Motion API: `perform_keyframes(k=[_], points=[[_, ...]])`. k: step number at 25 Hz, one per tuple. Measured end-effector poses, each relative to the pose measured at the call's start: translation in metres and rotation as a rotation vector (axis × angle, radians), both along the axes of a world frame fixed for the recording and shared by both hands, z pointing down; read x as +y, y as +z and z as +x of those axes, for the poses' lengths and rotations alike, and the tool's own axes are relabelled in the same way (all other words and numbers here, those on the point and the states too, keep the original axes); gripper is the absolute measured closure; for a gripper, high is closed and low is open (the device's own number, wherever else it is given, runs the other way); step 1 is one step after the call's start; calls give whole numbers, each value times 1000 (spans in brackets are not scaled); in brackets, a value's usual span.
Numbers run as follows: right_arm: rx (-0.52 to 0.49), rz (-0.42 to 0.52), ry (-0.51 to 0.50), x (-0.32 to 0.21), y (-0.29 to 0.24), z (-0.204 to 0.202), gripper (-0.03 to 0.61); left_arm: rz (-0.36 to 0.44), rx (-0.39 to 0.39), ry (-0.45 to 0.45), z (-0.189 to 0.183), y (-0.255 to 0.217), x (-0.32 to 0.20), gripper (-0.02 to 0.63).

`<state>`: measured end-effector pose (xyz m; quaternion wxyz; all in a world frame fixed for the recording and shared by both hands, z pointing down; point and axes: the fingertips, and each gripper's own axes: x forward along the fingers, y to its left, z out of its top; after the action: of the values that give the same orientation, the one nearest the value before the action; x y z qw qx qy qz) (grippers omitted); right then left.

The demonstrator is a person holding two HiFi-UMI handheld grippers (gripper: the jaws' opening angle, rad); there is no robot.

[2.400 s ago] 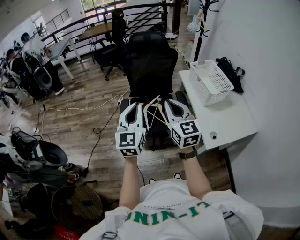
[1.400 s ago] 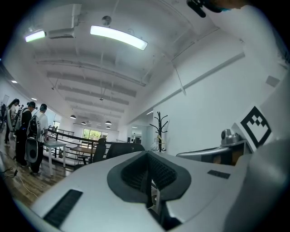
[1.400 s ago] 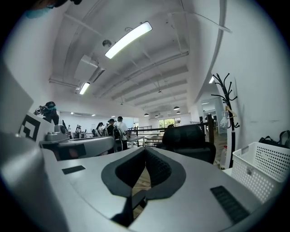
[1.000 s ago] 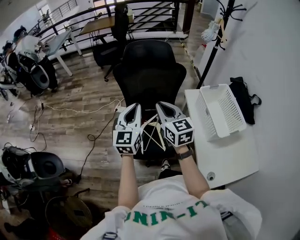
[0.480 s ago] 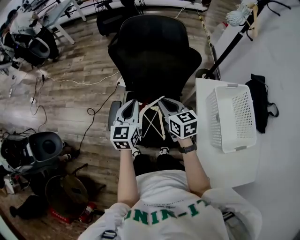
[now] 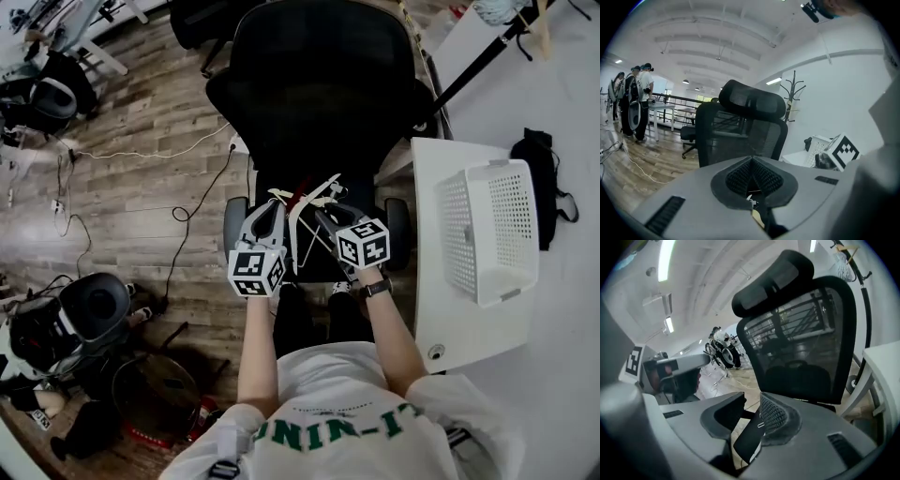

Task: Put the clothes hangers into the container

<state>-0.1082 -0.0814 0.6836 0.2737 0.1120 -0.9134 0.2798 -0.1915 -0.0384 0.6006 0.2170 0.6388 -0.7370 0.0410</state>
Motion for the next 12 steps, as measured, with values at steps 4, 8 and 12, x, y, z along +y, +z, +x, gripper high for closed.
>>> perform_keyframes(k=[4,8,12], points=[[34,-113,19,14,59,-25,453,-14,-10,44,-30,22,-6,598],[61,-226,44,27,117,-52,421,-26,1,71,-55,47,-14,598],[118,-211,14,34,171,-78,363,-40,9,94,-76,72,-24,598]])
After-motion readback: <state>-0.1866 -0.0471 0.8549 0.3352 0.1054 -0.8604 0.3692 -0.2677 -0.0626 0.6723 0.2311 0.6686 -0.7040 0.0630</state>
